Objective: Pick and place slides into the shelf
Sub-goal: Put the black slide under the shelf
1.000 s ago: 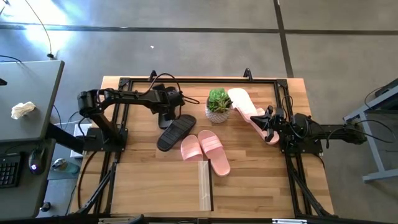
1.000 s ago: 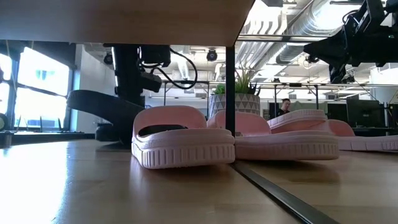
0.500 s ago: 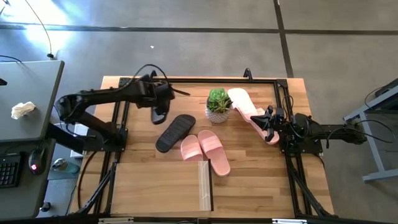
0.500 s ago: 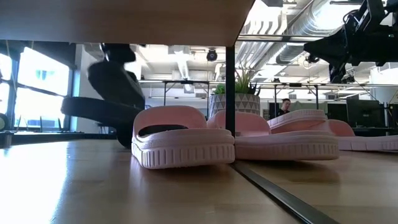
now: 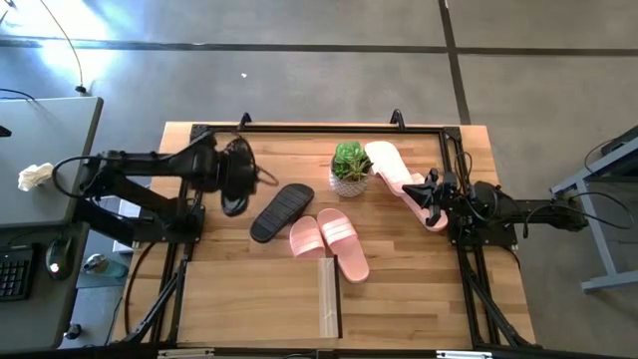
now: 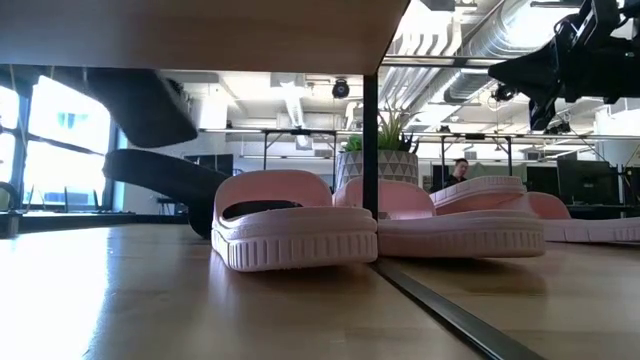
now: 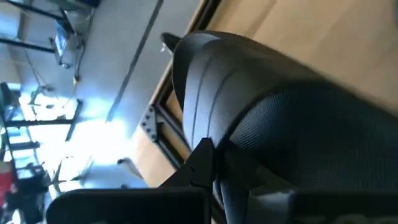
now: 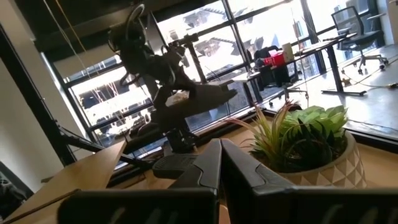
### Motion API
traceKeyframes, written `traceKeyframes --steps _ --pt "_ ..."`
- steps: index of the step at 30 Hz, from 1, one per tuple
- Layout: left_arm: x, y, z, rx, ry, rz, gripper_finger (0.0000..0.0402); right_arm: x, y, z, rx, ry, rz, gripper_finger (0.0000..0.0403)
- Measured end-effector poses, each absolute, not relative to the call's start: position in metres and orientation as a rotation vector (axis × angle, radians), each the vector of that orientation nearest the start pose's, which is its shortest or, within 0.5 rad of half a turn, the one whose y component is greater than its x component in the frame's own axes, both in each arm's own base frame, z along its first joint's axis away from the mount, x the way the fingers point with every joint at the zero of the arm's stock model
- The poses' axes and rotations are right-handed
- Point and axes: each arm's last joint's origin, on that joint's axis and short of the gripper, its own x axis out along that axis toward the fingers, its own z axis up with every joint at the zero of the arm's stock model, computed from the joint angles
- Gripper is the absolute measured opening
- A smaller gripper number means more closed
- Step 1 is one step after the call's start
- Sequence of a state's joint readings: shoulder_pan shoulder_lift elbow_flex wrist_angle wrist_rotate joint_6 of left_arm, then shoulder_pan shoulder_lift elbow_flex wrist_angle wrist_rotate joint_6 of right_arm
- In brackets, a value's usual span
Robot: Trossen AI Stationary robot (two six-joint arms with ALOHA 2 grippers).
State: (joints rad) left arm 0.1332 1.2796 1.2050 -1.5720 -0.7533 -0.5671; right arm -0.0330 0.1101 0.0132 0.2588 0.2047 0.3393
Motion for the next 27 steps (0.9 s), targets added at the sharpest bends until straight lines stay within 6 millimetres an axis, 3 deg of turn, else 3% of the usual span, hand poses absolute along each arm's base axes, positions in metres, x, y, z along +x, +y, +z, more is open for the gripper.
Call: traceKeyframes --steps 15,27 --pt "0.163 0.008 0.238 -0.041 1.547 1.046 0.0 0.101 -0.009 0.186 0.354 -0.225 -0.209 0.0001" --pt "0.156 -0.03 0.218 0.041 1.587 0.959 0.0 0.101 -0.009 0.186 0.356 -0.225 -0.209 0.0001"
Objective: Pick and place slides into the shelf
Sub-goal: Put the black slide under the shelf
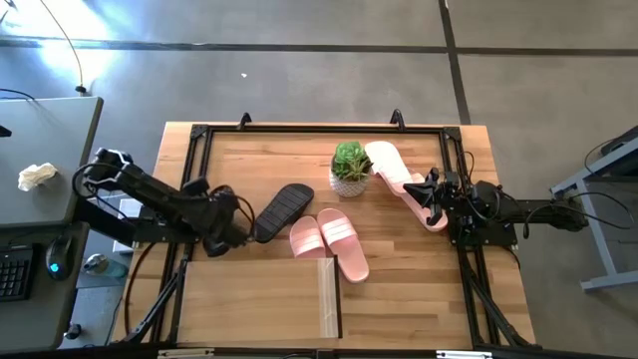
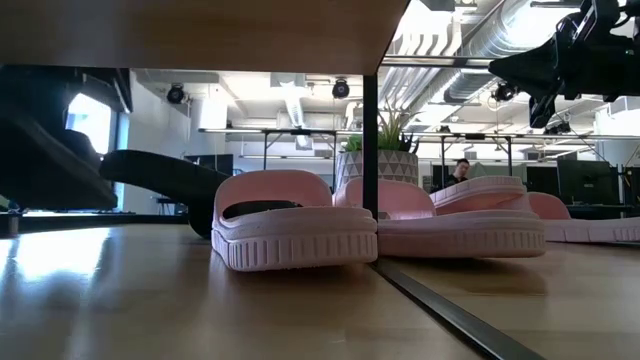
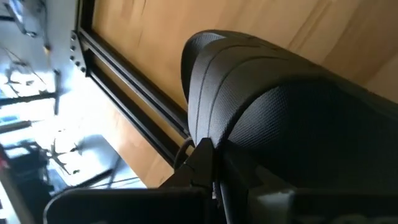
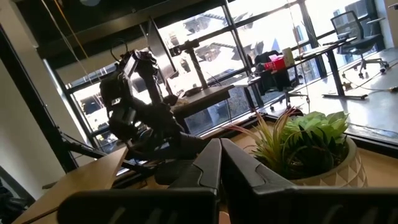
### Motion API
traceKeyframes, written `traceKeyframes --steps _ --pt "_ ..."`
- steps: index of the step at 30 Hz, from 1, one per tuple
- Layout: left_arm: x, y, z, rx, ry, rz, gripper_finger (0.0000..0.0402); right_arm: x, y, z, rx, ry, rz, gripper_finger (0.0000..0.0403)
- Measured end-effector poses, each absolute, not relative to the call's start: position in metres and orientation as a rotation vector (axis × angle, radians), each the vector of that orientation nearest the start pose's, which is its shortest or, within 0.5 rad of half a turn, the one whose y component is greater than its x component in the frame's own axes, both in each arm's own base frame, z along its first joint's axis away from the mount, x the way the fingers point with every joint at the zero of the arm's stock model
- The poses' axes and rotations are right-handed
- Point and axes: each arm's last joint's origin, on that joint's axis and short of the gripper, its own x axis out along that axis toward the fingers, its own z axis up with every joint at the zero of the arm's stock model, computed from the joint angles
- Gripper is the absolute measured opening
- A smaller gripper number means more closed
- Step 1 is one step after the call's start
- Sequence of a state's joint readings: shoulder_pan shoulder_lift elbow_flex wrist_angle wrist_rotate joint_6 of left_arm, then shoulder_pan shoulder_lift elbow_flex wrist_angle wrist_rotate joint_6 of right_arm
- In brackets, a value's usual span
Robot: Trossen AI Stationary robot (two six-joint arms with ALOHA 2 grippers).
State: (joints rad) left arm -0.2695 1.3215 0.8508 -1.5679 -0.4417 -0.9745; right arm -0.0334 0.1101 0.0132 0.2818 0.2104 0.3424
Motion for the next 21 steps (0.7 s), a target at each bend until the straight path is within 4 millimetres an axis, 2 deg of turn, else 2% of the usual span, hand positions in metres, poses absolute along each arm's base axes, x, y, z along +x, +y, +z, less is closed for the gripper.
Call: traceKeyframes --steps 11,21 --pt "0.162 -0.035 0.192 0.184 1.688 0.996 0.0 0.101 -0.009 0.186 0.356 -0.224 -0.209 0.0001" --pt "0.172 -0.047 0.183 0.168 1.609 0.882 0.0 0.102 -0.009 0.186 0.354 -0.219 -0.21 0.0001"
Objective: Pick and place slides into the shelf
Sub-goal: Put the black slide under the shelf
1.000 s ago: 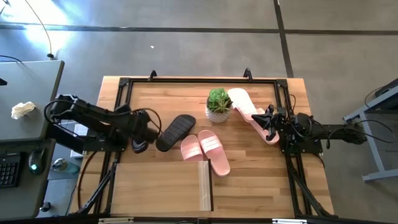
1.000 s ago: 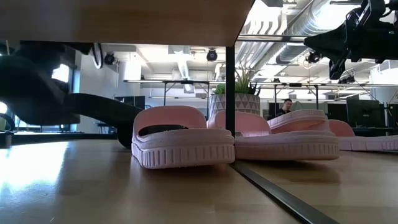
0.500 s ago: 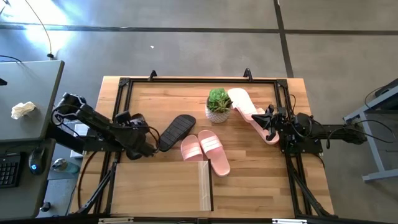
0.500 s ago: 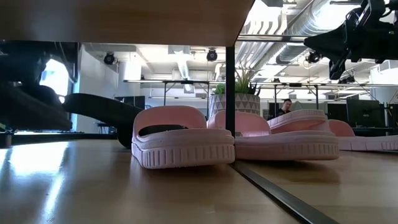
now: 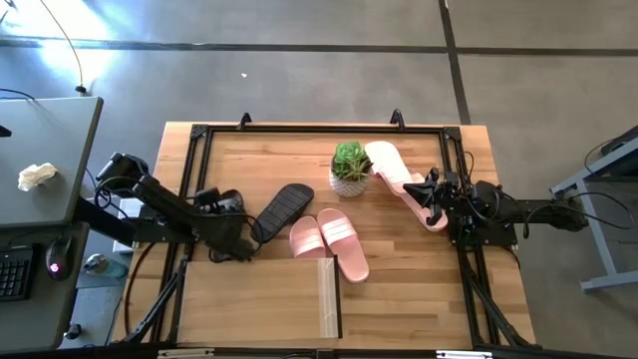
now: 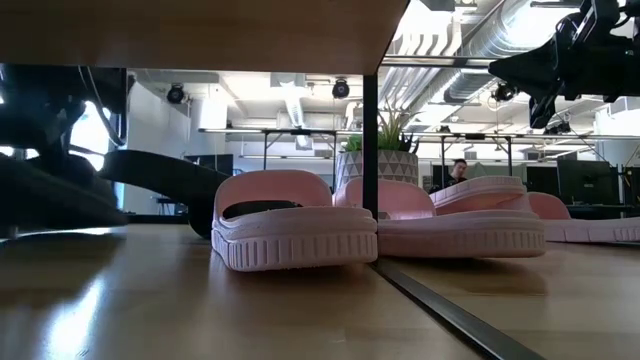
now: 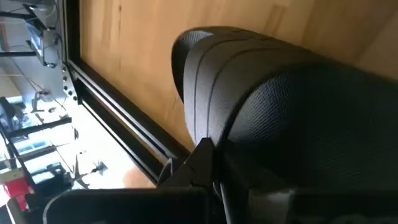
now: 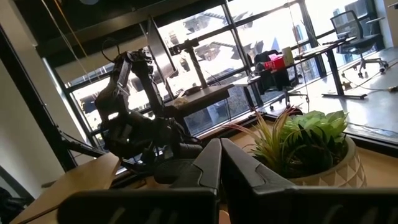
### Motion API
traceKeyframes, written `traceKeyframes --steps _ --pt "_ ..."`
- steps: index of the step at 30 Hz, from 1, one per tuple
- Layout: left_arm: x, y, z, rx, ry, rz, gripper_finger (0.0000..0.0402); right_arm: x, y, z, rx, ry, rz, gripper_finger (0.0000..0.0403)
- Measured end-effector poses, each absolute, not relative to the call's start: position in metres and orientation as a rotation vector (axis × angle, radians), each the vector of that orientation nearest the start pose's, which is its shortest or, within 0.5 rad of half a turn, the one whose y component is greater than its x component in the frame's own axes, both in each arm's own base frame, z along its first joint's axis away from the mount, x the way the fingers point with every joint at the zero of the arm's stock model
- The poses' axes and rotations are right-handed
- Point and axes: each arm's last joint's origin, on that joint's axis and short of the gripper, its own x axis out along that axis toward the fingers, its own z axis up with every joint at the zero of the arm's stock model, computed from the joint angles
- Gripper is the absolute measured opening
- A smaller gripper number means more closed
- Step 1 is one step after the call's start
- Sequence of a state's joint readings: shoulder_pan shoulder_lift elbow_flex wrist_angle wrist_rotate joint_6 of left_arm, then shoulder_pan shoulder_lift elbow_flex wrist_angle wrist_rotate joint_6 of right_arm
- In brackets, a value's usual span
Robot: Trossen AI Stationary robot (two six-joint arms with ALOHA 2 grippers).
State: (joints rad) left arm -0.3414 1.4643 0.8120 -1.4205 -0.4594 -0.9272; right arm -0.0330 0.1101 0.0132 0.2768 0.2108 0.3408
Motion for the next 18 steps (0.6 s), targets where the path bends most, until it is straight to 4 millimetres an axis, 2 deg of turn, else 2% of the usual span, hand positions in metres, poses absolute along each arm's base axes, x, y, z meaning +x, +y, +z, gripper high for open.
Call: traceKeyframes --steps 5,15,18 --pt "0.172 -0.0483 0.1821 0.181 1.658 0.818 0.0018 0.1015 -0.0095 0.1855 0.353 -0.217 -0.211 0.0001" --pt "0.1728 -0.0514 0.1804 0.088 1.71 0.757 0.0139 0.1015 -0.0094 0.1855 0.345 -0.216 -0.212 0.0001" --pt "0.1736 -0.0524 0.1856 0.079 1.732 0.753 0.0168 0.1016 -0.0094 0.1855 0.345 -0.216 -0.212 0.0001"
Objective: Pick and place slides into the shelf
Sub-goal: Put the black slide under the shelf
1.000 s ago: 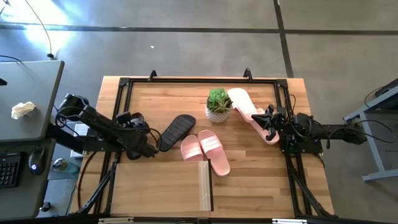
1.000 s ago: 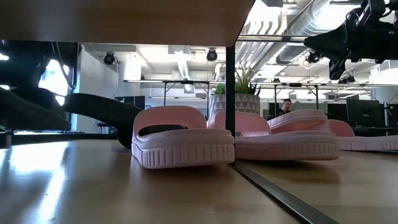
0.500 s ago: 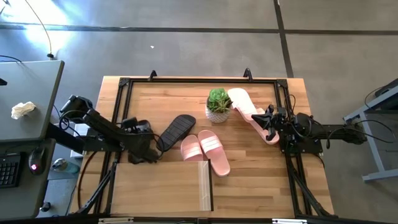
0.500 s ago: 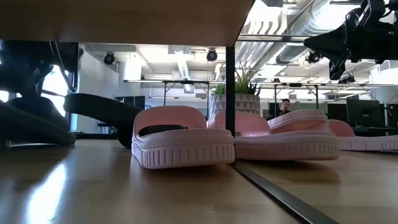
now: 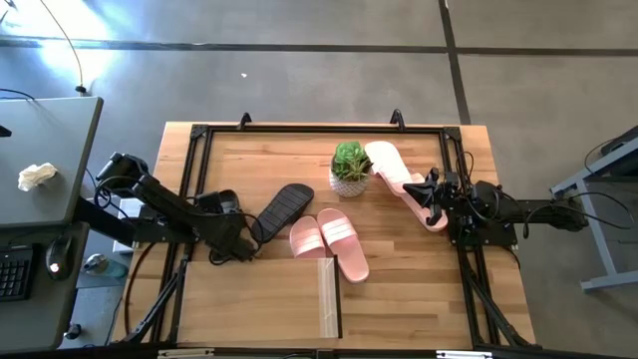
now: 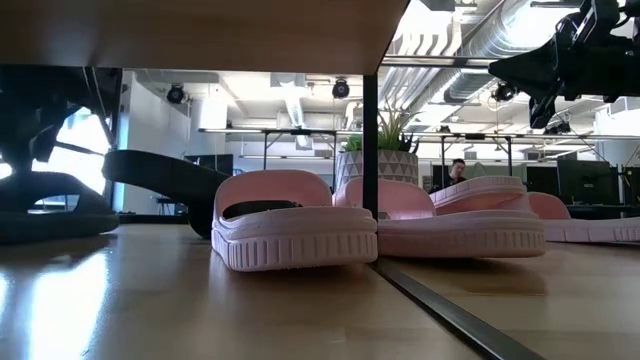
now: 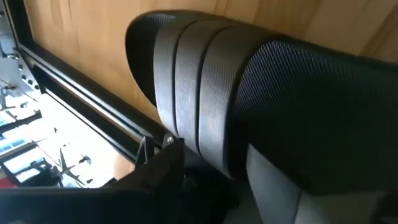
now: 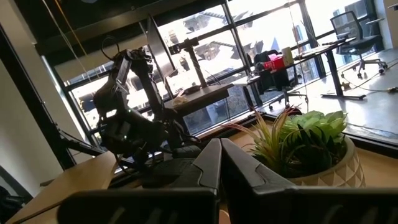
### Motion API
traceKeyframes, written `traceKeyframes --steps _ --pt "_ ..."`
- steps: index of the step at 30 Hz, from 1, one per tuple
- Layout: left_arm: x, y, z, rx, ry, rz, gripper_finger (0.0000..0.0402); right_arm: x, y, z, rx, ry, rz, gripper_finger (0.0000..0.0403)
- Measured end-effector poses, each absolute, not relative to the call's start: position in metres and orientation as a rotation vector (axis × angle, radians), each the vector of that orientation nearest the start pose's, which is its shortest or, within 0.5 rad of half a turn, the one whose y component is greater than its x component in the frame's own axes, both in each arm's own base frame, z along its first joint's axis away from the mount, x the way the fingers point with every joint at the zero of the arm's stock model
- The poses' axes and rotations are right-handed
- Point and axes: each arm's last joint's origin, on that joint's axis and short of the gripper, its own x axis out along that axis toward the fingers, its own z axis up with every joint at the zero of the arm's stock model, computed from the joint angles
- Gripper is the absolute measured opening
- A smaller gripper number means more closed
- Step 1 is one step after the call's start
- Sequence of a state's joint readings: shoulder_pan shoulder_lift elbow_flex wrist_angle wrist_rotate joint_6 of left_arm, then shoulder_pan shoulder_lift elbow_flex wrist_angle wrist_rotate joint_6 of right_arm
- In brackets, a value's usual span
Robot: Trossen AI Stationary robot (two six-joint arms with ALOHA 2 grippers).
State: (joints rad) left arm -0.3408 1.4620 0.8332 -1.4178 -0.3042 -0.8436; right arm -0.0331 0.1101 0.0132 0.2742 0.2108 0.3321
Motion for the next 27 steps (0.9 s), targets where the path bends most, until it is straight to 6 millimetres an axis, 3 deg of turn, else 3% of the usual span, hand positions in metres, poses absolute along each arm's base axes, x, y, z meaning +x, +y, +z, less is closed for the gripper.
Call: traceKeyframes --steps 6,11,15,18,22,27 --pt "0.186 -0.056 0.21 0.076 1.682 0.75 0.0198 0.102 -0.009 0.185 0.345 -0.216 -0.212 0.0001" --pt "0.195 -0.058 0.239 0.073 1.609 0.792 0.0195 0.102 -0.009 0.185 0.348 -0.216 -0.211 0.0001" --pt "0.199 -0.051 0.265 -0.042 1.487 0.815 0.0182 0.102 -0.009 0.185 0.349 -0.216 -0.21 0.0001" --pt "0.2 -0.035 0.285 -0.181 1.368 0.885 0.0166 0.102 -0.009 0.185 0.372 -0.216 -0.2 0.0001" --pt "0.183 -0.003 0.319 -0.409 1.207 0.986 0.0131 0.102 -0.009 0.185 0.413 -0.211 -0.178 0.0001" --pt "0.162 0.044 0.334 -0.555 1.125 1.064 0.006 0.102 -0.009 0.185 0.461 -0.214 -0.171 0.0001"
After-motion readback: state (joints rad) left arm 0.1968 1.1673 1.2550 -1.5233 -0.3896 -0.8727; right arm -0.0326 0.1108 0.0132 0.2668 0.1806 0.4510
